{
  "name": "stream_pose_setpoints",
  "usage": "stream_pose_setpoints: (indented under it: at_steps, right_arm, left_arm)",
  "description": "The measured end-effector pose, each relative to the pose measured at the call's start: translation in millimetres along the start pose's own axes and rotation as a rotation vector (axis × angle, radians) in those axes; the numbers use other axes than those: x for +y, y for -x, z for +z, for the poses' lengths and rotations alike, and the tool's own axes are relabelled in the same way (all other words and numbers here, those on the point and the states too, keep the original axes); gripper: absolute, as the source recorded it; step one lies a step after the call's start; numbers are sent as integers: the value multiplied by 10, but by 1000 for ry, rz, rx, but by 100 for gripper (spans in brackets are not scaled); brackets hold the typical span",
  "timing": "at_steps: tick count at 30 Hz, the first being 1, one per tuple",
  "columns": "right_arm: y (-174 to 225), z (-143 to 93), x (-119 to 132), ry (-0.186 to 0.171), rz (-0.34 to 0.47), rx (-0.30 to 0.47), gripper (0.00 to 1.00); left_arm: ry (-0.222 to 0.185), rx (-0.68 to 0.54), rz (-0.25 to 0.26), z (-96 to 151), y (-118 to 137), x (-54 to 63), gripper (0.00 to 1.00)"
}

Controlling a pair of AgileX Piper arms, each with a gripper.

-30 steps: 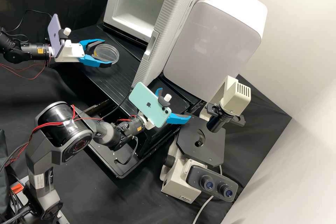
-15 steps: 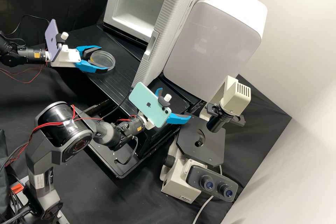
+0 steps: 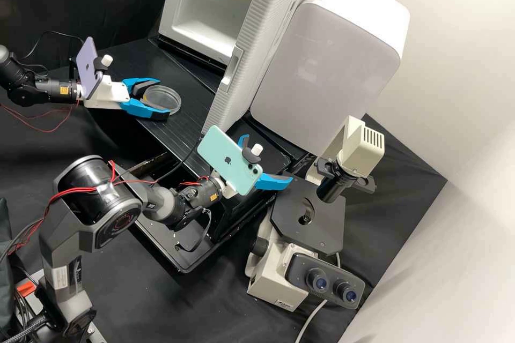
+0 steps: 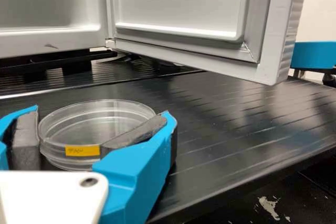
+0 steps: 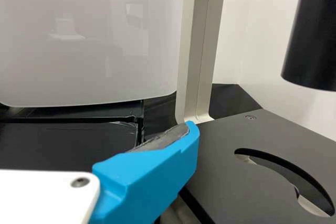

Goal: Take the petri dish out of the incubator

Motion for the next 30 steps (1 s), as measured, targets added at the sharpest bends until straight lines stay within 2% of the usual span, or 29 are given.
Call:
stream_pose_setpoints:
  at_steps: [6, 7, 17, 25, 30]
  right_arm:
    - [0, 0, 0, 0, 0, 0, 100]
    - [0, 0, 0, 0, 0, 0, 100]
    - [0, 0, 0, 0, 0, 0, 100]
    - [0, 0, 0, 0, 0, 0, 100]
    - [0, 0, 0, 0, 0, 0, 100]
  left_arm:
    - [7, -1, -5, 1, -39, -19, 0]
    - [6, -3, -5, 3, -43, -18, 100]
    - [-1, -1, -2, 2, -51, -14, 100]
    - [-83, 23, 43, 65, -23, -11, 100]
    - [-115, 22, 74, 112, 19, -26, 100]
